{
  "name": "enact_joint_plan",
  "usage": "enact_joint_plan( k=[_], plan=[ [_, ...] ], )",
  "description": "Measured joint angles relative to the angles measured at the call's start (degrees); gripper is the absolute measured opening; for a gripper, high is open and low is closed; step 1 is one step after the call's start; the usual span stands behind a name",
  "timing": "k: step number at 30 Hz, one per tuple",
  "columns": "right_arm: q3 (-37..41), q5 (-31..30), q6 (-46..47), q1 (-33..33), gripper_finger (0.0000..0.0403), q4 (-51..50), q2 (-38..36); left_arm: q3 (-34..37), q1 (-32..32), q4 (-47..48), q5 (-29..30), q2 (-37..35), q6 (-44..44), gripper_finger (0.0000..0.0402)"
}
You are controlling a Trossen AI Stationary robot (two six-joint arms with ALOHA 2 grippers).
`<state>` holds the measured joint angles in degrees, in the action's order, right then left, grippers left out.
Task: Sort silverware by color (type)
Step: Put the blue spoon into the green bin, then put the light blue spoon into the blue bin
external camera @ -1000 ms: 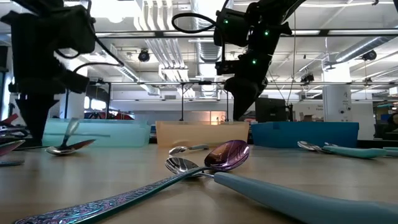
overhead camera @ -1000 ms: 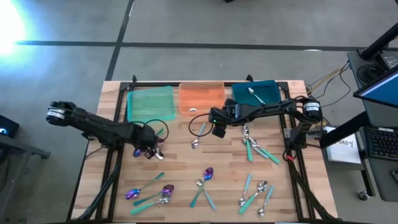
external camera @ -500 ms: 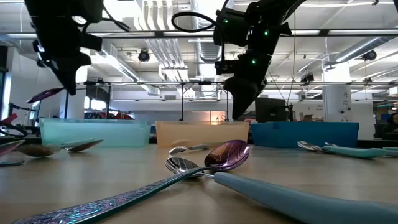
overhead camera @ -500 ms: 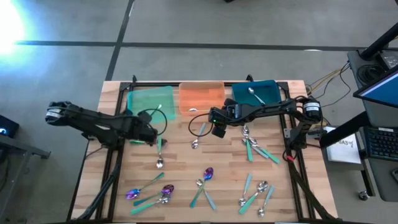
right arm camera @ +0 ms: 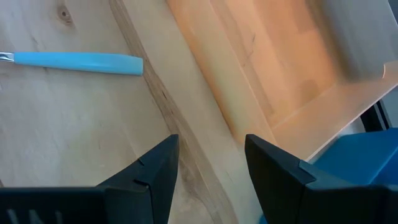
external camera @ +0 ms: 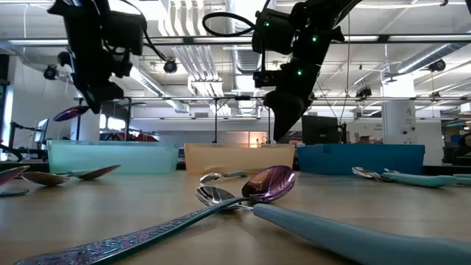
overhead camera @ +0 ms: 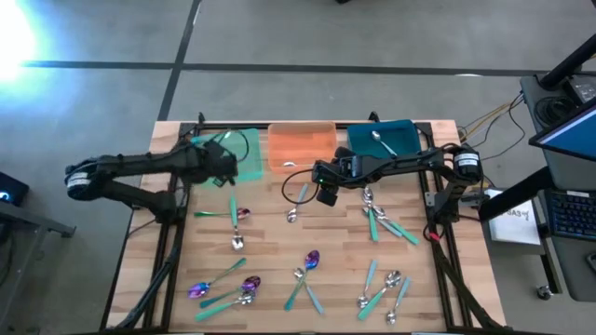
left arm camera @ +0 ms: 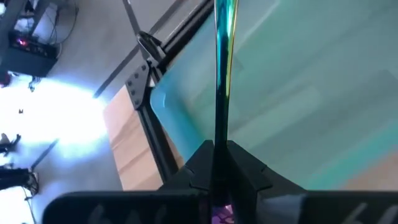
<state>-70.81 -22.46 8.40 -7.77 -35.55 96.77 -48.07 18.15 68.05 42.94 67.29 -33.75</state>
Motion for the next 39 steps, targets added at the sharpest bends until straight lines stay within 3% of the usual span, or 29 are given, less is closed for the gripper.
enact_joint_plan(
  k=[9, 18, 24, 33, 39],
  plan=[
    [0.00, 0.00, -0.08, 0.00, 0.0176, -0.22, 0.02, 0.57, 11.63, -8.47, -0.14, 0.42, 9.04, 0.0016],
    [0.00, 0.00, -0.02, 0.00, 0.0176, -2.38, 0.00, 0.59, 12.58, -18.00, 0.06, 0.50, 16.18, 0.0073],
    [0.00, 0.13, 2.52, 0.00, 0.0176, -5.50, -0.17, 0.59, 12.62, -18.60, -2.36, 0.50, 16.43, 0.0123],
    [0.33, 0.41, 11.02, 0.25, 0.0176, -18.37, -2.38, 0.73, 6.23, -25.92, -14.02, 0.25, 18.68, 0.0141],
    [2.11, 0.40, 14.09, 1.83, 0.0176, -19.27, -3.86, 1.63, -1.08, -32.94, -19.55, 0.11, 19.62, 0.0141]
  ],
)
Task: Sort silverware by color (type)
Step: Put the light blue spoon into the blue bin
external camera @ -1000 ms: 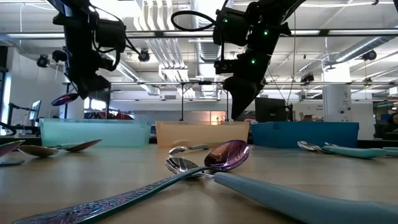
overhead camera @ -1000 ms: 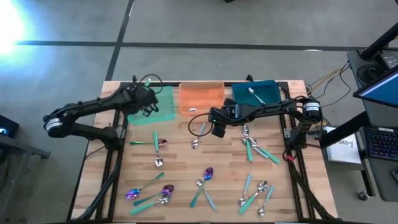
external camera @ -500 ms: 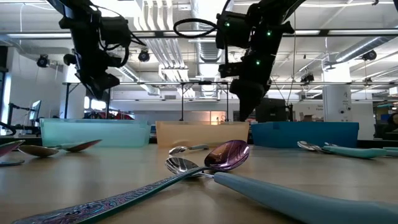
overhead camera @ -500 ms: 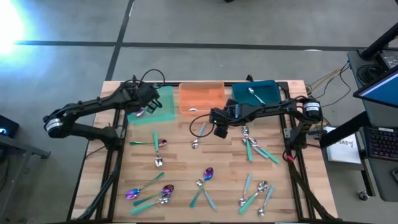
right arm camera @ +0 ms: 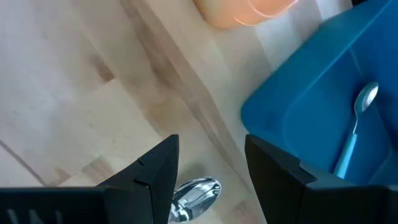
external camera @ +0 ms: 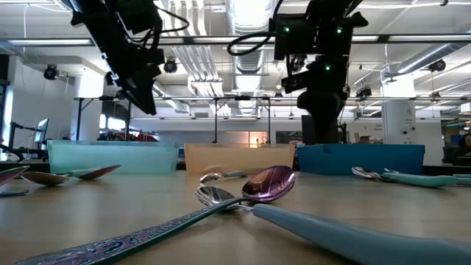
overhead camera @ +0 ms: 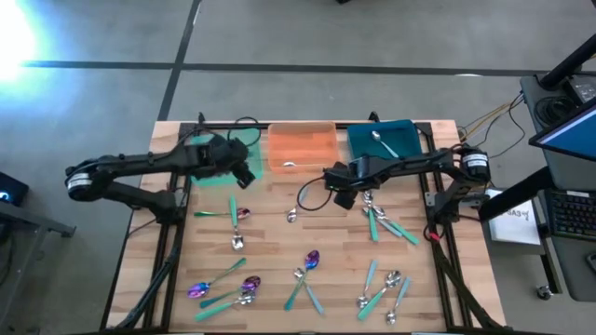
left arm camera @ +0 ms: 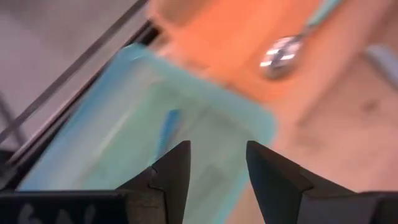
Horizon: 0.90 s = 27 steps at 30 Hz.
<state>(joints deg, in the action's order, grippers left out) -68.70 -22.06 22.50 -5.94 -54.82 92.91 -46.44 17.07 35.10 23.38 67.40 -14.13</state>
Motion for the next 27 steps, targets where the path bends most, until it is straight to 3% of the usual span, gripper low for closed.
enact_joint_plan(
  k=[6, 8, 14, 17, 27],
  plan=[
    [2.41, 0.23, -13.15, 3.26, 0.0176, 5.04, -0.03, 2.18, -7.21, -5.24, -8.25, 0.00, -2.37, 0.0141],
    [2.88, 0.33, -12.98, 3.63, 0.0176, 4.43, -0.03, 3.06, -9.48, -7.35, -8.99, 0.00, -5.01, 0.0141],
    [5.35, 7.26, 3.03, 4.43, 0.0176, 0.75, -1.83, 4.41, -14.97, -8.99, -8.76, 0.00, -11.13, 0.0141],
    [8.29, 7.69, 11.18, 6.38, 0.0176, -1.16, -3.52, 4.66, -16.81, -9.02, -7.18, 0.00, -12.50, 0.0141],
    [17.84, 15.69, 30.98, 15.47, 0.0176, -2.82, -10.88, 4.78, -18.08, -8.96, -6.37, 0.00, -12.76, 0.0141]
  ],
)
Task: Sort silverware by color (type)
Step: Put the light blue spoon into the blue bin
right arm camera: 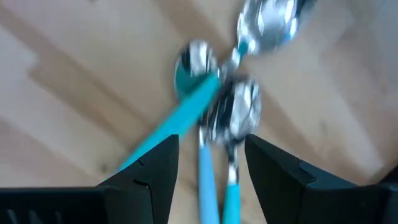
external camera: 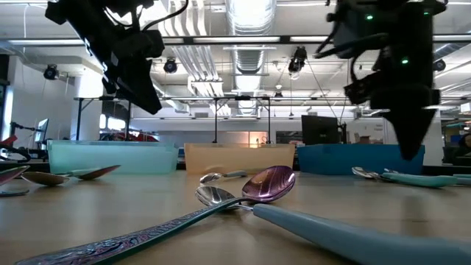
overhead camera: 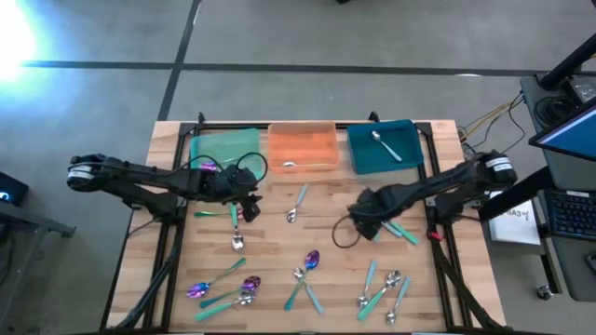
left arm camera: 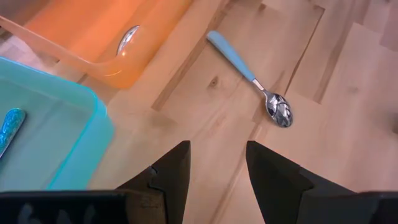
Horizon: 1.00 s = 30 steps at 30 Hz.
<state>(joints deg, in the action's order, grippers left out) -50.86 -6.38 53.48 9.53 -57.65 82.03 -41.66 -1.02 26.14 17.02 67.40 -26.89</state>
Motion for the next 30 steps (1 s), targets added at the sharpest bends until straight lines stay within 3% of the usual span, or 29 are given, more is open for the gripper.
enact_joint_plan(
  k=[7, 18, 30],
  plan=[
    [4.78, 1.03, 8.05, 3.62, 0.0176, 0.22, -1.05, 0.11, -0.02, -0.24, 0.26, 0.00, 0.00, 0.0141],
    [5.55, 2.32, 8.45, 4.86, 0.0172, 3.60, -0.47, 0.12, -0.02, -0.81, 0.46, 0.00, 0.00, 0.0141],
    [8.90, 2.34, 8.49, 4.86, 0.0124, 9.30, -0.42, 0.12, -0.02, -0.89, 0.61, 0.00, 0.68, 0.0141]
  ],
)
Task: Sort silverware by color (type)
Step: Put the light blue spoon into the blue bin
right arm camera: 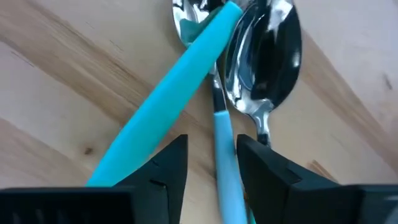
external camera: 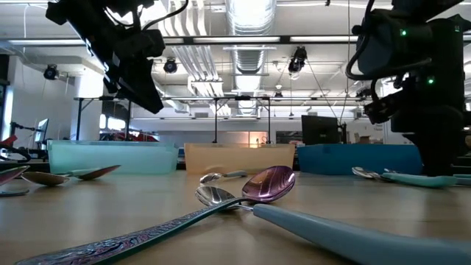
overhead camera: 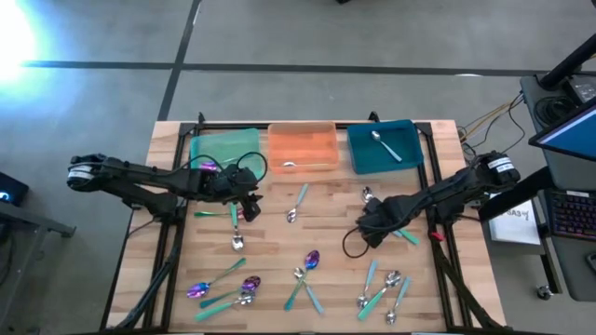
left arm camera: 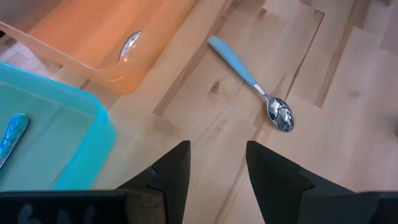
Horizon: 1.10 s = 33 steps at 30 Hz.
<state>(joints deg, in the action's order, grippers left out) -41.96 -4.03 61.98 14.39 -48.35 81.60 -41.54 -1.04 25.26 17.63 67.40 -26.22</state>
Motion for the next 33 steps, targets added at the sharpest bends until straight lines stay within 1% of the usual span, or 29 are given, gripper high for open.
enact_joint_plan(
  k=[4, 10, 12, 17, 20, 23, 29, 33],
  plan=[
    [1.62, -0.03, 0.02, 0.00, 0.0113, 2.42, -0.15, 0.00, 0.00, -0.01, 0.02, 0.00, 0.20, 0.0141],
    [2.30, 0.03, -0.05, -0.02, 0.0096, 2.61, -0.17, 0.00, 0.00, 0.00, 0.02, 0.00, 0.20, 0.0141],
    [2.19, 0.18, -0.04, -0.02, 0.0081, 2.61, -0.15, 0.00, 0.00, -0.01, 0.02, 0.00, 0.20, 0.0141],
    [1.78, 0.43, -0.02, -0.02, 0.0026, 2.54, -0.48, 0.00, 0.00, 0.00, 0.02, 0.00, 0.20, 0.0141],
    [1.13, 0.52, 0.00, -0.02, 0.0022, 1.81, -0.62, 0.00, 0.00, -0.02, 0.02, 0.00, 0.22, 0.0141],
    [-0.09, 0.46, -0.02, -0.02, 0.0022, -1.45, -0.68, 0.00, 0.00, 0.00, 0.04, 0.00, 0.22, 0.0141],
    [-3.82, -0.46, 1.47, -0.03, 0.0020, -12.27, -0.72, 0.00, 0.00, 0.00, 0.13, 0.00, 0.22, 0.0141],
    [-6.34, -0.52, 1.44, -0.04, 0.0020, -16.18, -0.72, 0.00, 0.00, 0.02, 1.44, 0.00, 0.33, 0.0141]
  ],
)
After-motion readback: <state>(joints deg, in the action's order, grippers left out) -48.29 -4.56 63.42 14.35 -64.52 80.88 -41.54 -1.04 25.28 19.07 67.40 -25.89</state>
